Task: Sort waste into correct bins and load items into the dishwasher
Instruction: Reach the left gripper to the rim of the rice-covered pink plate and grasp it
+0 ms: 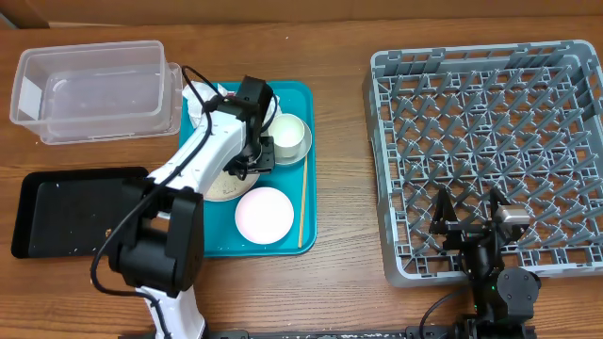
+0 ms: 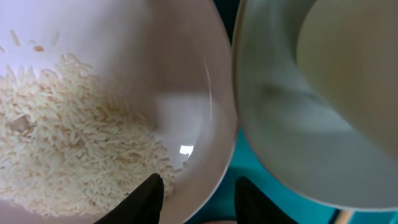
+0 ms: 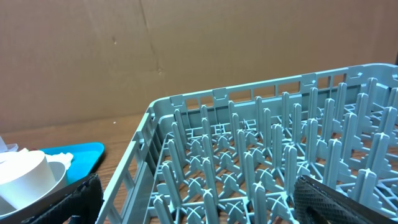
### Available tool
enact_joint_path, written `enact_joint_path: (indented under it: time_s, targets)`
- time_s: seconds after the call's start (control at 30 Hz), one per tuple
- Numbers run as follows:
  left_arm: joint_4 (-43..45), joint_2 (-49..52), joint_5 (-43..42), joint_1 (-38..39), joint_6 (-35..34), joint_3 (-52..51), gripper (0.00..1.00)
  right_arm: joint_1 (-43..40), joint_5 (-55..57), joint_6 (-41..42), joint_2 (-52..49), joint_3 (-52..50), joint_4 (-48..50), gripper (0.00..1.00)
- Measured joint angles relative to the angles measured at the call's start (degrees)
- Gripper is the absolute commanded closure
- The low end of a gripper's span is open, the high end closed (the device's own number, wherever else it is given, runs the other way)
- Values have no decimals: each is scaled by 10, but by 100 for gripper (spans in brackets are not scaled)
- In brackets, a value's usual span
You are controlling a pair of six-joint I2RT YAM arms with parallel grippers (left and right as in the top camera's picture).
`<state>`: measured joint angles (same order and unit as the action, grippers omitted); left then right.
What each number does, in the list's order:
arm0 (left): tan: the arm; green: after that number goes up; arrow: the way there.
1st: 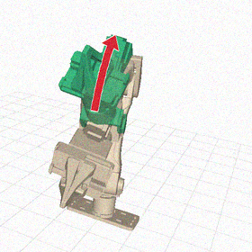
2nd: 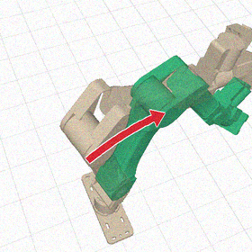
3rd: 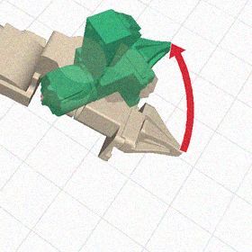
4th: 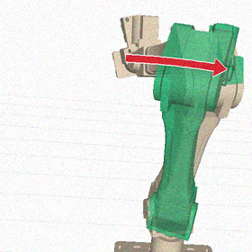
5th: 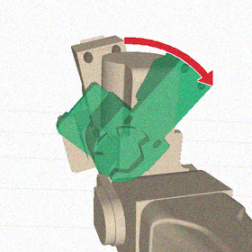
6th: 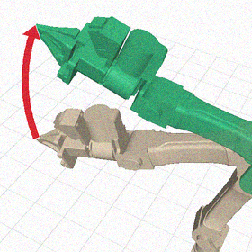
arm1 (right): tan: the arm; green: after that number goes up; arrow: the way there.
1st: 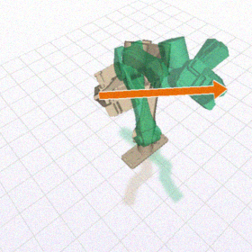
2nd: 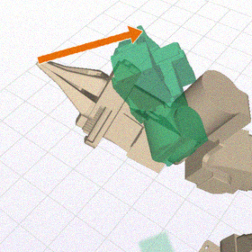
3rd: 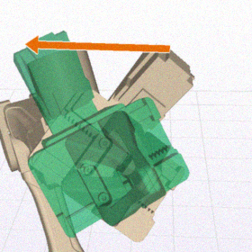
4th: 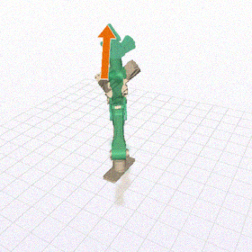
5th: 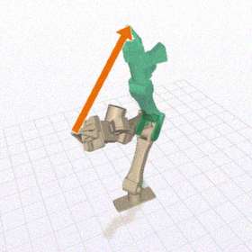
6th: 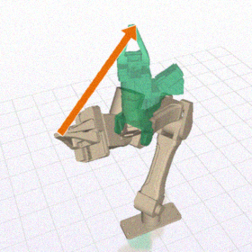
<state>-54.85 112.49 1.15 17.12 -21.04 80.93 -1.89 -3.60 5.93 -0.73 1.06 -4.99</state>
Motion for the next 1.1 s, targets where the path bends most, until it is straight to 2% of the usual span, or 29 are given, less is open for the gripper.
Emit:
enact_joint_path:
  time_s: [0.1,0.17,0.47,0.63,0.8,0.87,0.97,1.1]
  targets:
    - [-1,18,0,0,0,0,67,0,0,0,0,0,0,0]
    - [-2,29,0,0,0,0,67,0,0,0,0,0,0,0]
    - [-4,37,0,0,0,0,61,0,0,0,0,0,0,0]
    - [22,36,1,0,0,-17,62,0,0,0,0,0,0,0]
    - [33,30,3,1,0,-27,72,0,0,0,0,0,0,0]
    - [35,30,1,2,1,-27,84,0,0,0,0,0,0,0]
    - [39,30,-2,2,3,-27,96,0,0,0,0,0,0,0]
    - [25,29,9,2,0,-21,96,0,0,0,0,0,0,0]
